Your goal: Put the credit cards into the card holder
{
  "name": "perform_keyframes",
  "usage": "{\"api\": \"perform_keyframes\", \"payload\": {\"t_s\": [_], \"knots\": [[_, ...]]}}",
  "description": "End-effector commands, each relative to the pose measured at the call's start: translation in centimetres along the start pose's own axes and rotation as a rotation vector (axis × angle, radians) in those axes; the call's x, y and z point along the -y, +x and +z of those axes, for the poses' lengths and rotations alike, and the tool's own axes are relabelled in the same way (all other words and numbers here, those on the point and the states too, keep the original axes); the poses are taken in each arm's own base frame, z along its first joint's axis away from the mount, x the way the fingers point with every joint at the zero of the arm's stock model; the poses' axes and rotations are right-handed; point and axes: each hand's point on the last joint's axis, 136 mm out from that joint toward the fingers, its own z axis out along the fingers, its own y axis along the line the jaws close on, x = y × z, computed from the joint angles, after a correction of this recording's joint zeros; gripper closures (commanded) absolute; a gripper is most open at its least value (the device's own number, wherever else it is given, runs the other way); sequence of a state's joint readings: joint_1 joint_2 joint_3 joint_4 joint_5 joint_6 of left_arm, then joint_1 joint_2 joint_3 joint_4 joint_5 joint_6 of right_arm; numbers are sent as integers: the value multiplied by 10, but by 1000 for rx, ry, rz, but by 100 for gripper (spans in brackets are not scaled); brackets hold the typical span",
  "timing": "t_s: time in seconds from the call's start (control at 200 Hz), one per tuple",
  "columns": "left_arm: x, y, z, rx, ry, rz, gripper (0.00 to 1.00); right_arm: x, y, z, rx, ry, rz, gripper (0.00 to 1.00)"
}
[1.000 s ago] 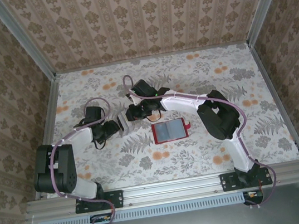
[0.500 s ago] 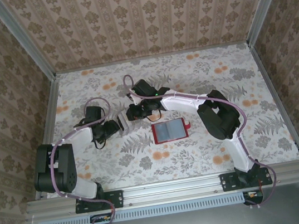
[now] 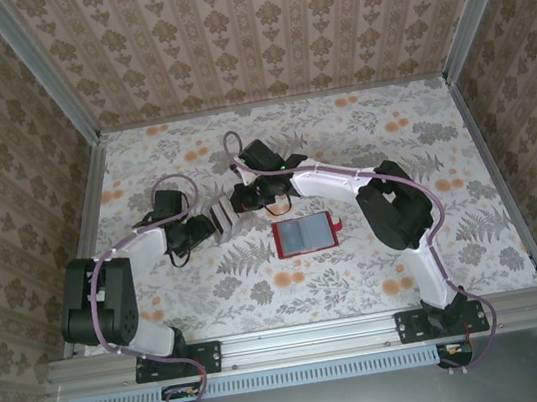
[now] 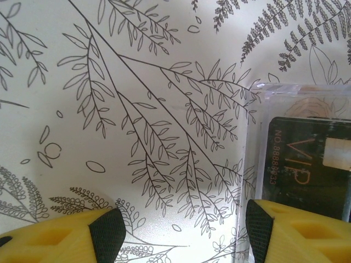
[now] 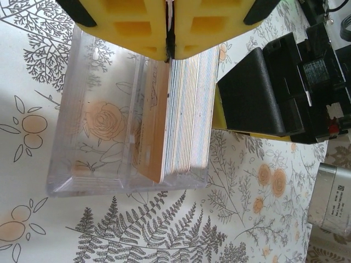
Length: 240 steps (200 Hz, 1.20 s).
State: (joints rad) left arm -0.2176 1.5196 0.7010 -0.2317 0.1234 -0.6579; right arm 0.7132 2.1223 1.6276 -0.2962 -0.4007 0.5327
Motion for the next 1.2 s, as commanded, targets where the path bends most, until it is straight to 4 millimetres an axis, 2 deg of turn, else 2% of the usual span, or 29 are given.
{"api": "perform_keyframes", "payload": {"t_s": [0.0,0.035,0.11,0.39,0.505,0.535,0.585,0.78,0.875,1.055,1.195], "knots": [[25,4,25,-9,126,59,33,-10,-4,-19,24,5,-39,84],[26,4,25,-13,128,59,33,-8,-4,-19,26,16,-38,79],[27,5,25,-18,128,59,33,-7,-3,-19,25,20,-37,78],[30,5,27,-26,132,70,33,-8,-1,-18,13,9,-43,95],[30,6,27,-34,129,72,33,-4,2,-16,6,26,-38,97],[31,6,27,-34,130,72,33,-4,2,-16,5,28,-38,95],[31,7,27,-34,131,73,33,-3,2,-17,5,36,-41,87],[32,7,27,-40,141,77,33,4,-2,-18,14,87,-63,73],[35,8,29,-39,159,75,34,6,-5,-13,11,91,-69,70],[39,9,32,-50,184,71,46,9,-6,0,-6,96,-63,63],[41,8,33,-57,188,74,47,10,-4,8,-21,95,-55,60]]}}
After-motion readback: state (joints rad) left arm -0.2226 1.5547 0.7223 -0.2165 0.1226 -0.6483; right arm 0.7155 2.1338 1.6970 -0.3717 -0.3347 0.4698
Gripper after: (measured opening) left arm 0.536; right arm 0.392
